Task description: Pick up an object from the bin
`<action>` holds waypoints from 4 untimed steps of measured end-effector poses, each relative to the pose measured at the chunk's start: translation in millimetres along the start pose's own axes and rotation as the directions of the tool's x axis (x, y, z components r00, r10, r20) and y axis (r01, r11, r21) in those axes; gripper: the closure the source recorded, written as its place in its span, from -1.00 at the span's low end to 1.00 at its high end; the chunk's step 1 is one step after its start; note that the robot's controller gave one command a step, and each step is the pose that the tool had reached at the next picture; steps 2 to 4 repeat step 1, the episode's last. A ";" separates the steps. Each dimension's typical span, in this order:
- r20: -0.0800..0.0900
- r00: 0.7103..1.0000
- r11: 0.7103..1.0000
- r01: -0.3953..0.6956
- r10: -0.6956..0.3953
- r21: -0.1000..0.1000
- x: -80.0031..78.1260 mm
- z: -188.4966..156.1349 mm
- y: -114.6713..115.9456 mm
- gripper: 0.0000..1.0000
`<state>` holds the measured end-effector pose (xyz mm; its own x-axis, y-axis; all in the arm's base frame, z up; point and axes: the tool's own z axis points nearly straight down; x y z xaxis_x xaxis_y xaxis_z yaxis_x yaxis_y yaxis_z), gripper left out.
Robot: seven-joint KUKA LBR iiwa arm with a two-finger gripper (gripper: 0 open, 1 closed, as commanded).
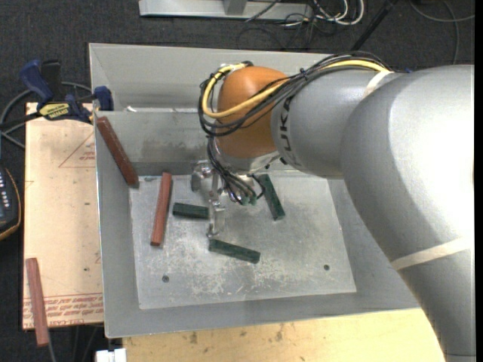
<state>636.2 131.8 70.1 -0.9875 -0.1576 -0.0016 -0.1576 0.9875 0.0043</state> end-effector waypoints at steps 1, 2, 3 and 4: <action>0.002 1.000 1.000 -0.002 0.002 0.003 -1.0 -1.7 -3.3 1.00; 0.002 1.000 1.000 -0.002 0.002 0.003 -1.0 -1.7 -3.3 1.00; 0.002 1.000 1.000 -0.002 0.002 0.003 -1.0 -1.7 -3.3 1.00; 0.002 1.000 1.000 -0.002 0.002 0.003 -1.0 -1.7 -3.3 1.00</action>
Offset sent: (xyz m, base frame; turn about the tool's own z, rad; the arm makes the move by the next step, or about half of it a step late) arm 0.0000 0.0000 0.0000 0.0000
